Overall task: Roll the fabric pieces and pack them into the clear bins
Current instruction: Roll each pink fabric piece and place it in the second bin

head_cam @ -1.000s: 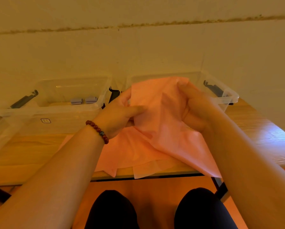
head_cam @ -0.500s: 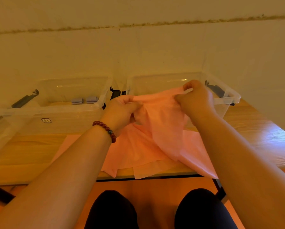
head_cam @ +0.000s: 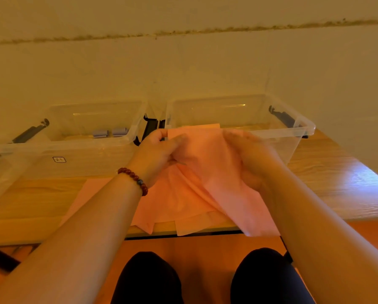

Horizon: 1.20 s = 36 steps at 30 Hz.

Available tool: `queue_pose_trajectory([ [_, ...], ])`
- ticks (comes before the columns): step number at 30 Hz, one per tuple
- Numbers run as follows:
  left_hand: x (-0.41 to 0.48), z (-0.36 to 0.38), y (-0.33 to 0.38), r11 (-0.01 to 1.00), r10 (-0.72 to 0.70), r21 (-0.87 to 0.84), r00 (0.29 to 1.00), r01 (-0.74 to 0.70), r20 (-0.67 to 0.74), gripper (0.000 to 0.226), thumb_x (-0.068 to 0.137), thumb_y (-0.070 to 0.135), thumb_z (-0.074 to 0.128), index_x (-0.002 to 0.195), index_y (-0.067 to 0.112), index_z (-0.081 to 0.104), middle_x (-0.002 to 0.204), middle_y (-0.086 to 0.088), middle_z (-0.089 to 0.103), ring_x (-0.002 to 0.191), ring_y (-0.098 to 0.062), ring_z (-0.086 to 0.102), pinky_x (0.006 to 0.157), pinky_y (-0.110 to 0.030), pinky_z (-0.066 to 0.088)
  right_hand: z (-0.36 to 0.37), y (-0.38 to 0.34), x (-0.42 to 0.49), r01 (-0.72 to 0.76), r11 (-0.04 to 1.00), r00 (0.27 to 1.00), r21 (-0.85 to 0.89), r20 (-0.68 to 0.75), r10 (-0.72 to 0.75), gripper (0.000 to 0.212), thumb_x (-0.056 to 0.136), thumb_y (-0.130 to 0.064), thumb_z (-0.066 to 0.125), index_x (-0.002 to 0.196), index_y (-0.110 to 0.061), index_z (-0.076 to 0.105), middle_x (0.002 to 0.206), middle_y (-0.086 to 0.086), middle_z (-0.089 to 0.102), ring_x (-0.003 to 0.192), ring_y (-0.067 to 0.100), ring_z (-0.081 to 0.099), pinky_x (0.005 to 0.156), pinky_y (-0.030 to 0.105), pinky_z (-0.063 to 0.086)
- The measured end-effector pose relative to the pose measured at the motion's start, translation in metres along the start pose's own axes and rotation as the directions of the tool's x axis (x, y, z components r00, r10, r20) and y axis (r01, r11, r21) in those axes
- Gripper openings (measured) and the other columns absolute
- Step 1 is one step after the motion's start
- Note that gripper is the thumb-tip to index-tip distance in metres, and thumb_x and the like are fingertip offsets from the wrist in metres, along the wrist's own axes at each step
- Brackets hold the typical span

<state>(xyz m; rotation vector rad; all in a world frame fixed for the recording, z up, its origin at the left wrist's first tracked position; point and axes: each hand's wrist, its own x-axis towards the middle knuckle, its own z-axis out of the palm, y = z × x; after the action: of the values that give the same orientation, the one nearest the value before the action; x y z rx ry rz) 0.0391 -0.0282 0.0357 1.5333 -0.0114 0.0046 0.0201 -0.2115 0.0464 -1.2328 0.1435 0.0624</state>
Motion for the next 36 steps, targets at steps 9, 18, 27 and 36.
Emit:
queue_pose_trajectory([
  [9,-0.007,0.003,0.009,0.996,0.007,-0.088,0.960,0.018,0.278,0.036,0.071,0.027,0.067,0.101,0.007,0.066,0.102,-0.006,0.070,0.098,-0.017,0.065,0.089,-0.030,0.053,0.011,-0.048,0.006,-0.023,0.987,0.979,0.159,0.206,-0.011,0.018,0.094,-0.009,0.047,0.108,-0.009,0.058,0.085,0.012,0.063,0.074,0.023,0.064,0.064,0.033,0.057],
  [18,-0.010,0.016,0.007,0.966,-0.002,-0.249,0.962,0.073,0.274,0.028,0.075,0.029,0.061,0.094,0.010,0.064,0.084,-0.007,0.070,0.081,-0.017,0.068,0.086,-0.035,0.053,0.010,-0.046,0.011,-0.051,0.992,0.990,0.114,0.136,0.035,0.036,0.087,-0.001,0.047,0.122,0.001,0.056,0.102,0.020,0.062,0.093,0.033,0.063,0.087,0.049,0.053],
  [27,0.006,0.000,0.019,0.977,0.084,-0.201,0.995,-0.072,0.050,0.021,0.097,0.028,0.052,0.088,0.020,0.070,0.089,-0.012,0.060,0.083,-0.026,0.057,0.067,-0.036,0.048,0.006,-0.018,0.015,0.059,0.988,0.990,-0.145,-0.115,-0.076,0.020,0.091,-0.030,0.067,0.094,-0.012,0.060,0.075,0.004,0.063,0.061,0.016,0.063,0.057,0.028,0.053],
  [36,-0.003,-0.003,0.041,0.990,0.134,-0.070,0.964,-0.121,0.230,0.032,0.094,0.011,0.054,0.113,0.037,0.055,0.082,0.005,0.069,0.068,-0.012,0.066,0.051,-0.028,0.052,0.012,-0.004,-0.011,-0.175,0.970,0.967,-0.166,0.155,0.201,0.065,0.069,-0.051,0.071,0.121,-0.014,0.064,0.110,0.011,0.071,0.102,0.029,0.068,0.091,0.047,0.054],
])
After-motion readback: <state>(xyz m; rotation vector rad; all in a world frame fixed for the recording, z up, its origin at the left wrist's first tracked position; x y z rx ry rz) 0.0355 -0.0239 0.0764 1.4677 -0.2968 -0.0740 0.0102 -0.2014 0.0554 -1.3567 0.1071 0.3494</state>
